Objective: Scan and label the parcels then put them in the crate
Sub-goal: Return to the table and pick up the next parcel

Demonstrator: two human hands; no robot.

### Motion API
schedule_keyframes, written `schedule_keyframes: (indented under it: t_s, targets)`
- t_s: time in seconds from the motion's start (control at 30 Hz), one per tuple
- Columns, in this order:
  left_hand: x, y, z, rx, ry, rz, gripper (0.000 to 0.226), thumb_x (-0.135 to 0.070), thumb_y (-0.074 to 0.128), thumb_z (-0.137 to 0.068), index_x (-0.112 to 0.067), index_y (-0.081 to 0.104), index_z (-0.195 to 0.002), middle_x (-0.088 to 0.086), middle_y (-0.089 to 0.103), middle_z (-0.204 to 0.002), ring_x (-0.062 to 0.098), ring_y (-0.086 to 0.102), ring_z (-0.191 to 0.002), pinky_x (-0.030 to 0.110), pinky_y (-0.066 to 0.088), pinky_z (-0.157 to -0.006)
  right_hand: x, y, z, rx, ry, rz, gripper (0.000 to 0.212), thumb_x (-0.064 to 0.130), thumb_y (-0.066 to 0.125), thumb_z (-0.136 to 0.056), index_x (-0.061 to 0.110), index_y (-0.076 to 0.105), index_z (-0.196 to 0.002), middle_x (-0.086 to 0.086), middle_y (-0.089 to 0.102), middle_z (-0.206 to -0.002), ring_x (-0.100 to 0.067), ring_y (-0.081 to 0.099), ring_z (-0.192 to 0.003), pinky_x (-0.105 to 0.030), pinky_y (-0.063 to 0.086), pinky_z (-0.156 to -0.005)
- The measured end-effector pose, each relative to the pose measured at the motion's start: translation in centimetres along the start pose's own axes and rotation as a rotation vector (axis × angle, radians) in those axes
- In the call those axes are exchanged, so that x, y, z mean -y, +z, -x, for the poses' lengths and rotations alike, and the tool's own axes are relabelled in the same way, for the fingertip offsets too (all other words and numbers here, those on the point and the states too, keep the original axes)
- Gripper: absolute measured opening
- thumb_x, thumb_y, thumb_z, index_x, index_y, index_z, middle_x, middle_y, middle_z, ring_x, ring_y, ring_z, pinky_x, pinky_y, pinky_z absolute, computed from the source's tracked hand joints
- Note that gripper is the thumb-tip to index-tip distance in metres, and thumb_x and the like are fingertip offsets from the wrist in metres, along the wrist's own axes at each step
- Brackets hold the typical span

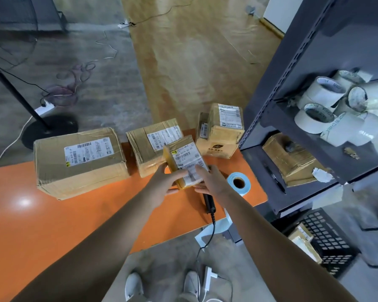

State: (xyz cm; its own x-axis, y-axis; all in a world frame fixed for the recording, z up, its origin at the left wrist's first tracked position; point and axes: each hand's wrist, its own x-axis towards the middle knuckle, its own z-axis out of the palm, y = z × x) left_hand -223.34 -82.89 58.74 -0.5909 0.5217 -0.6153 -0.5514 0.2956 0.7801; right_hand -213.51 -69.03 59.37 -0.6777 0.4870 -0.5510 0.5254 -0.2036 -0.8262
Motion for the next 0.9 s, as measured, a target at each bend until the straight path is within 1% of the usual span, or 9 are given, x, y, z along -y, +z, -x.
schedule_keyframes:
  t_s: [0.1, 0.27, 0.4, 0.5, 0.57, 0.63, 0.7, 0.8, 0.9]
  targets:
    - [1.1, 0.1, -0.5, -0.021, -0.024, 0.016, 0.075, -0.033, 0.077, -0.081, -0.030, 0.035, -0.143, 0.003, 0.063, -0.113, 0.023, 0.066, -0.097, 0.038, 0.057, -0.079, -1.0, -0.4, -0.6, 0.037, 0.032, 0.087, 0.044, 0.045, 0.059, -0.094, 0.020, 0.040, -0.125, -0.009, 0.057, -0.127, -0.025, 0.067, -0.101, -0.042, 0.059, -0.087]
    - [1.9, -1.3, -1.3, -0.123, -0.038, 0.026, 0.077, -0.040, 0.075, -0.082, -0.028, 0.033, -0.145, 0.010, 0.053, -0.130, 0.027, 0.060, -0.106, 0.038, 0.057, -0.076, -2.3, -1.8, -1.6, 0.073, 0.022, 0.145, 0.044, 0.040, 0.064, -0.093, 0.021, 0.048, -0.129, -0.005, 0.063, -0.125, -0.023, 0.066, -0.107, -0.043, 0.058, -0.088]
    - [2.4, -1.9, -1.4, -0.091, -0.061, -0.051, 0.040, -0.041, 0.071, -0.086, -0.024, 0.054, -0.118, 0.006, 0.058, -0.121, 0.025, 0.060, -0.103, 0.038, 0.057, -0.080, -2.9, -2.4, -2.6, 0.091, -0.003, 0.226, 0.043, 0.047, 0.062, -0.091, 0.019, 0.056, -0.124, -0.003, 0.070, -0.114, -0.018, 0.069, -0.100, -0.041, 0.059, -0.087]
    - [3.1, -1.9, -1.3, -0.101, -0.075, -0.016, 0.034, -0.038, 0.068, -0.089, -0.019, 0.059, -0.115, 0.007, 0.065, -0.110, 0.026, 0.064, -0.102, 0.038, 0.057, -0.082, -3.2, -2.2, -2.9, 0.105, -0.043, 0.295, 0.047, 0.057, 0.060, -0.089, 0.024, 0.059, -0.122, 0.003, 0.070, -0.111, -0.014, 0.068, -0.099, -0.036, 0.059, -0.085]
    - [3.5, -1.9, -1.1, -0.108, -0.090, 0.074, 0.030, -0.031, 0.067, -0.091, -0.014, 0.059, -0.114, 0.008, 0.068, -0.103, 0.025, 0.067, -0.099, 0.037, 0.056, -0.084, -3.2, -1.9, -2.9, 0.052, -0.098, 0.339, 0.039, 0.059, 0.054, -0.091, 0.027, 0.059, -0.113, 0.009, 0.068, -0.099, -0.010, 0.066, -0.092, -0.033, 0.056, -0.082]
    - [3.8, -2.0, -0.9, -0.112, -0.093, 0.149, 0.024, -0.023, 0.066, -0.092, -0.012, 0.060, -0.112, 0.007, 0.070, -0.100, 0.023, 0.068, -0.095, 0.036, 0.055, -0.084, -3.3, -1.7, -3.0, -0.071, -0.173, 0.414, 0.027, 0.053, 0.047, -0.097, 0.027, 0.056, -0.100, 0.013, 0.061, -0.086, -0.008, 0.059, -0.082, -0.031, 0.046, -0.073]
    - [4.3, -2.1, -0.6, -0.137, -0.094, 0.172, 0.021, -0.020, 0.066, -0.092, -0.010, 0.061, -0.110, 0.007, 0.070, -0.099, 0.022, 0.069, -0.093, 0.035, 0.054, -0.088, -4.0, -1.9, -3.4, -0.214, -0.231, 0.503, 0.023, 0.047, 0.045, -0.098, 0.027, 0.053, -0.090, 0.007, 0.058, -0.083, -0.016, 0.055, -0.081, -0.030, 0.037, -0.071]
    - [4.9, -2.5, -0.1, -0.191, -0.105, 0.243, 0.014, -0.020, 0.066, -0.092, -0.011, 0.062, -0.101, 0.006, 0.069, -0.096, 0.022, 0.067, -0.096, 0.036, 0.052, -0.094, -5.3, -2.0, -3.8, -0.317, -0.139, 0.549, 0.032, 0.044, 0.048, -0.097, 0.015, 0.053, -0.111, -0.008, 0.059, -0.111, -0.027, 0.057, -0.102, -0.031, 0.038, -0.075]
    - [5.1, -3.1, 0.6, -0.237, -0.103, 0.281, 0.013, -0.021, 0.067, -0.091, -0.013, 0.063, -0.100, 0.005, 0.068, -0.098, 0.021, 0.067, -0.096, 0.036, 0.052, -0.094, -6.2, -1.7, -4.5, -0.193, 0.027, 0.564, 0.051, 0.048, 0.044, -0.099, 0.008, 0.044, -0.130, -0.013, 0.055, -0.115, -0.031, 0.055, -0.101, -0.033, 0.038, -0.076]
